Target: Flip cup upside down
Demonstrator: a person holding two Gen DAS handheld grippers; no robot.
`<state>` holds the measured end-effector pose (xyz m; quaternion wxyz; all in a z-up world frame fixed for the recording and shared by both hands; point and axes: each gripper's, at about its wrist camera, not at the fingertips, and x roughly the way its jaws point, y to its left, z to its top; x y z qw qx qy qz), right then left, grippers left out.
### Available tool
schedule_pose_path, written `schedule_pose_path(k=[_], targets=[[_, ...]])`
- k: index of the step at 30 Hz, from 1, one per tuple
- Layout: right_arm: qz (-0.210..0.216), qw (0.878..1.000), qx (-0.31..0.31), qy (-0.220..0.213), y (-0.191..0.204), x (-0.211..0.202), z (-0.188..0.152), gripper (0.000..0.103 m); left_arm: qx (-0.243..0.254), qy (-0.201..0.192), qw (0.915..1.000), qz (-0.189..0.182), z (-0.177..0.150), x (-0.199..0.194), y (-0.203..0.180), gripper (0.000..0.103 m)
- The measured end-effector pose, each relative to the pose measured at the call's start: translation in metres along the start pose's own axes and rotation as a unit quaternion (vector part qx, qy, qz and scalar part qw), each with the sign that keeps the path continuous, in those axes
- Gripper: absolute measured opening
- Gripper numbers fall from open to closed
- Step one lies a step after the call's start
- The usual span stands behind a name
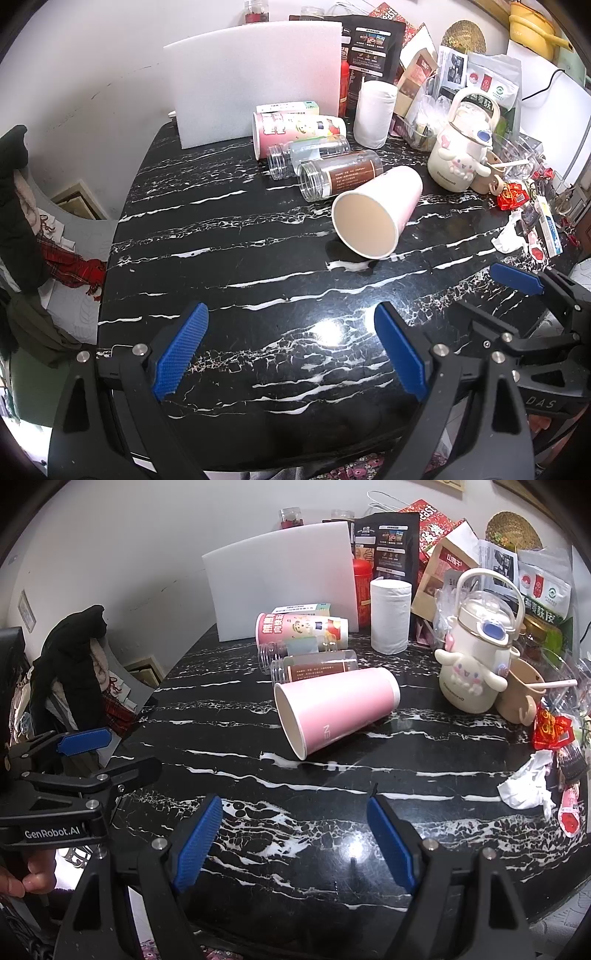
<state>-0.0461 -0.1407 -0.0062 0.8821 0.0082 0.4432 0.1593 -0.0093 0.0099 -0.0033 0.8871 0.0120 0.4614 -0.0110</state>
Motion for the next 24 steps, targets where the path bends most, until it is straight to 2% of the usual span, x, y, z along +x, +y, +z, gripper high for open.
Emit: schedule_pose_path(k=[17,24], targets=[[0.003,1.000,0.012,0.007,-0.005,0.009,0.008,0.081,0.005,0.012,0.9999,-0.003,0.014,0.012,0.002,0.091],[0.005,1.000,0.025,0.007,-0.009,0.017,0.026,0.081,0.001,0.018,0.9998,-0.001,0.029,0.027,0.009,0.091]])
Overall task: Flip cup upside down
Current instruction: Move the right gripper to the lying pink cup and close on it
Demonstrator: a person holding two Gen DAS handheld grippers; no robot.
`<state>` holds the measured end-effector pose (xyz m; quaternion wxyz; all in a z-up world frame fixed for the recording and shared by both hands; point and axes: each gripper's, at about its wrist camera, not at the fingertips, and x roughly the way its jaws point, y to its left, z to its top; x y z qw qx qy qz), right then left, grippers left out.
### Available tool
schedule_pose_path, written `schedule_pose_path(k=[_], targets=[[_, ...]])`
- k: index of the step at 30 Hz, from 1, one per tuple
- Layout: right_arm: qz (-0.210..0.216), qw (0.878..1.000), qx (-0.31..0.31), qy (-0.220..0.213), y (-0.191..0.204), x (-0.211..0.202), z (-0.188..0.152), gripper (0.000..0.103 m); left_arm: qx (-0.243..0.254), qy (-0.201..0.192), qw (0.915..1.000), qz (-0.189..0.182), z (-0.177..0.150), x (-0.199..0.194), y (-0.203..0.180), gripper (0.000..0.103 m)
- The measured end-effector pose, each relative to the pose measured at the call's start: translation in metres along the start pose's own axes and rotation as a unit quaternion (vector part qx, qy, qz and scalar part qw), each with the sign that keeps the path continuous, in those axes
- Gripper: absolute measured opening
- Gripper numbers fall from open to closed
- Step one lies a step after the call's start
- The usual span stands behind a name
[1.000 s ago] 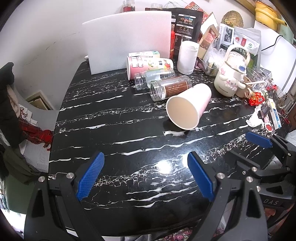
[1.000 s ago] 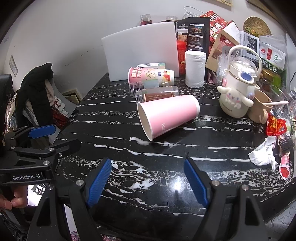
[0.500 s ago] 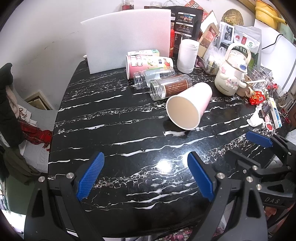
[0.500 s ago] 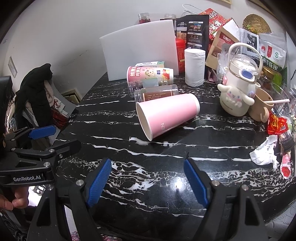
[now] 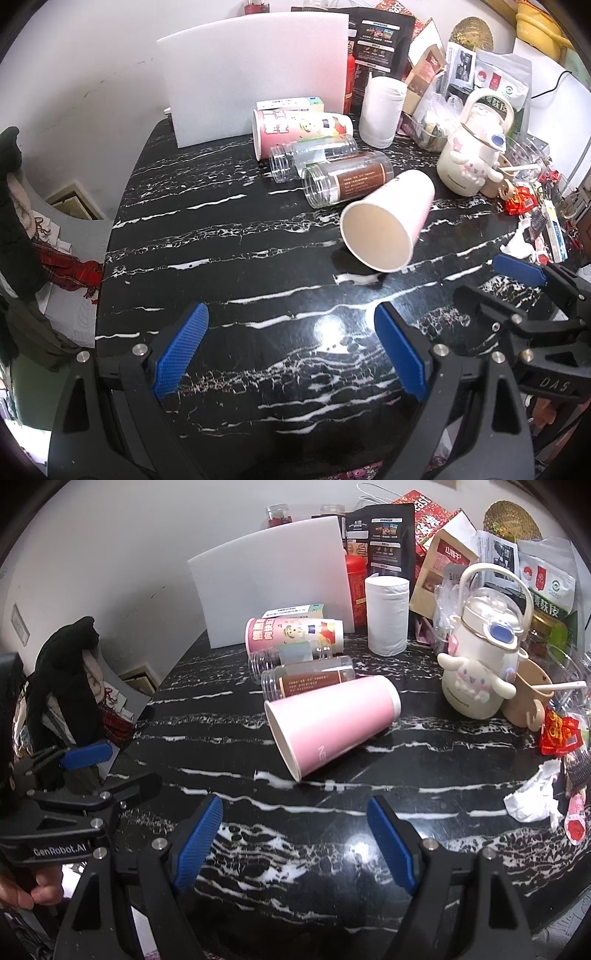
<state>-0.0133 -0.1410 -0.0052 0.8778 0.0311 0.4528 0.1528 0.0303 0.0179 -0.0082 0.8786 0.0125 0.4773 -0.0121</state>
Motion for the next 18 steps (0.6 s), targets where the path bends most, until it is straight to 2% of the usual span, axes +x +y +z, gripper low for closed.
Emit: schedule_pose_path(k=[11,18], targets=[[-0.012,0.998,0.060,-0.003,-0.014,0.035,0.042,0.081,-0.005,0.010,0.9997,0.023,0.030,0.036,0.015,0.091],[-0.048,0.989,0.137,0.027,-0.037,0.071,0.066,0.081,-0.009,0.013,0.9994,0.032,0.051,0.064,0.019,0.091]])
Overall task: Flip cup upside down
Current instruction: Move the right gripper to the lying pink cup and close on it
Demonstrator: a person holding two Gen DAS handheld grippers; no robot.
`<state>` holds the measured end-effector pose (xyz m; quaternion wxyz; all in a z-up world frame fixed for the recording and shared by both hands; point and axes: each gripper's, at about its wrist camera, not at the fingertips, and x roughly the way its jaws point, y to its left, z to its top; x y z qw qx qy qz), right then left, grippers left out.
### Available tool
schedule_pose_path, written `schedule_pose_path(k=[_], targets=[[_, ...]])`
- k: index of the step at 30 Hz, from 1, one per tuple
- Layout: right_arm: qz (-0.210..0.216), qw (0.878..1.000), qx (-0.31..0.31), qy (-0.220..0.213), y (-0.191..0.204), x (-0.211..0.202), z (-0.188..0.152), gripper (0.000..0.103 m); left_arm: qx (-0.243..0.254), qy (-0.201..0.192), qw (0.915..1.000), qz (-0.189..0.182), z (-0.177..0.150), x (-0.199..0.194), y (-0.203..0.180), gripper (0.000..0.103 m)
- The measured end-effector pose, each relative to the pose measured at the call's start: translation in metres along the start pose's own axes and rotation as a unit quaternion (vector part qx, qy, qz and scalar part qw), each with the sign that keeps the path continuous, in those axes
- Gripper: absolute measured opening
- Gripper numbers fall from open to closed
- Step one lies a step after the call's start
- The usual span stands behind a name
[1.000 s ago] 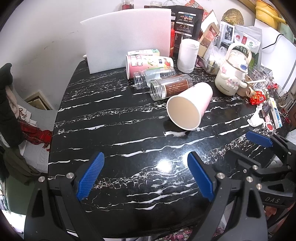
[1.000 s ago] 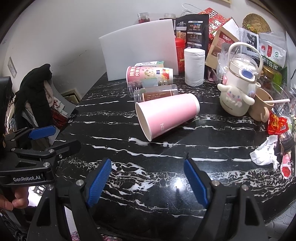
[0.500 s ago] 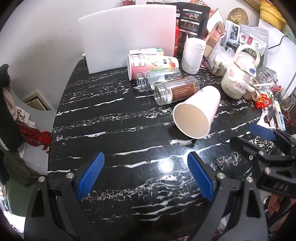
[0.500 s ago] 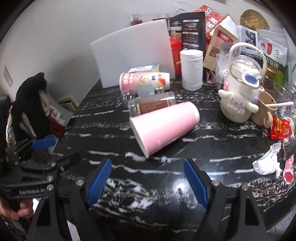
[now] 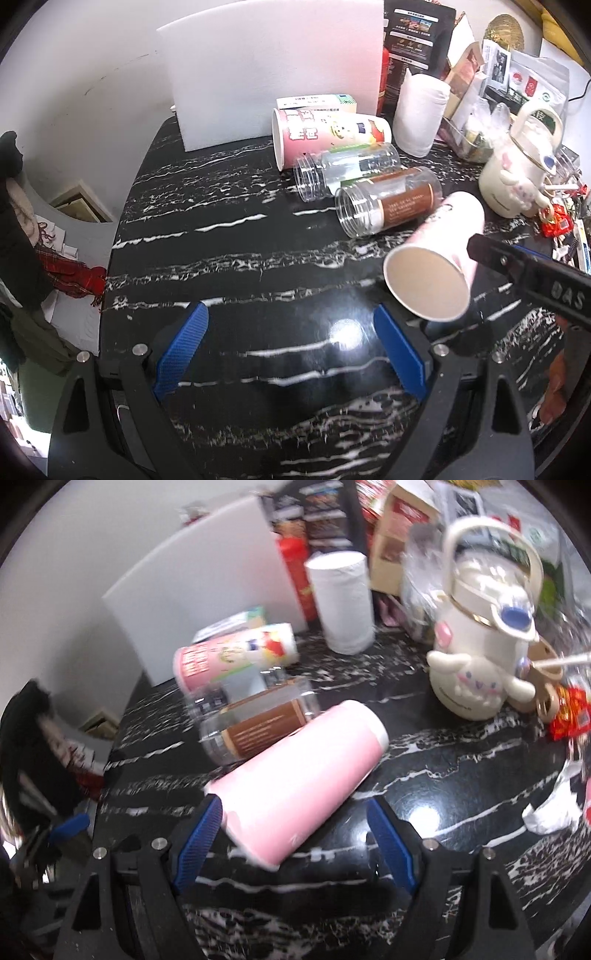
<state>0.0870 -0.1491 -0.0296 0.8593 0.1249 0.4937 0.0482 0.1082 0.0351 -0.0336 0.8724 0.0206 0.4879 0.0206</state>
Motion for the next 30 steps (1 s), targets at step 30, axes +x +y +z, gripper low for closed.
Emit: schedule_pose_path(k=[30], targets=[[-0.102,0.992,0.025,0.065,-0.007,0.077,0.034,0.088,-0.018,0.010,0.9997,0.014,0.020,0.048,0.004,0.091]])
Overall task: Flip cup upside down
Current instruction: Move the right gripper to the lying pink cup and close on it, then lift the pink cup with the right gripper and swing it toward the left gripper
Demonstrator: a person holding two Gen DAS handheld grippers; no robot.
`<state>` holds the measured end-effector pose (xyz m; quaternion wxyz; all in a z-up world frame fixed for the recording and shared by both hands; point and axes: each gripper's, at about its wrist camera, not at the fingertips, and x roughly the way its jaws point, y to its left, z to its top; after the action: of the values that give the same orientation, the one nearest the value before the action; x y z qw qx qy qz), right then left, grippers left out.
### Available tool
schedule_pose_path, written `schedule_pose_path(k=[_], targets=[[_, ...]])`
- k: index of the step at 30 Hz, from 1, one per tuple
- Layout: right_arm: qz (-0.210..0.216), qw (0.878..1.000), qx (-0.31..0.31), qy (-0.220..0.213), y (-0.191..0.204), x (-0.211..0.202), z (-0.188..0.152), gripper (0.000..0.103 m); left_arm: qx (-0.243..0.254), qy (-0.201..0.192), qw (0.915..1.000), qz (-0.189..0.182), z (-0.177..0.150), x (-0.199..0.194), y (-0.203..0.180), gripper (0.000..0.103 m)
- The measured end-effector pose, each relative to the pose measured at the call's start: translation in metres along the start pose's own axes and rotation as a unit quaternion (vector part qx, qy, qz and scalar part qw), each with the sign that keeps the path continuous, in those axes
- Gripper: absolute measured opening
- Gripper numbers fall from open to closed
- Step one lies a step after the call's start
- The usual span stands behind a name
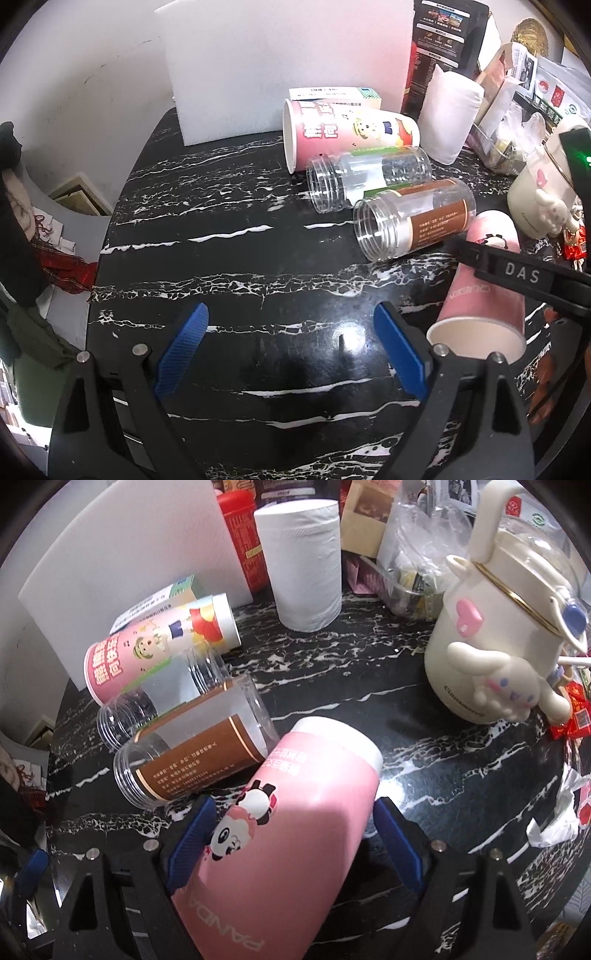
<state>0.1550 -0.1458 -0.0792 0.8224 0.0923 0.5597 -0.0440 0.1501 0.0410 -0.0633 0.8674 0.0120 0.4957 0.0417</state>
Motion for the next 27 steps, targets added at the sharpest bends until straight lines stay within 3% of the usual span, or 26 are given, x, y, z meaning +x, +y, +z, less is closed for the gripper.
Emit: schedule_pose_path(k=[6,11,14,27], targets=[[0.032,0.997,-0.005,0.063,-0.005,0.026,0.000,0.087,0.007,0.002,1.0000,-0.006,-0.003,-0.001,-0.005,0.091],[0.036,0.998,-0.019,0.052,-0.006,0.022,-0.002,0.085,0.007,0.004,0.9999,-0.009,-0.004,-0.002,-0.007,0.091],[0.032,0.998,-0.034,0.044,-0.003,0.014,-0.005,0.079,0.009,0.004,0.9999,-0.009,-0.006,-0.005,-0.007,0.091],[0.097,0.989,-0.099,0.054,0.004,-0.048,-0.048,0.077,0.002,-0.011,0.9999,-0.008,-0.031,-0.042,0.003,0.091]])
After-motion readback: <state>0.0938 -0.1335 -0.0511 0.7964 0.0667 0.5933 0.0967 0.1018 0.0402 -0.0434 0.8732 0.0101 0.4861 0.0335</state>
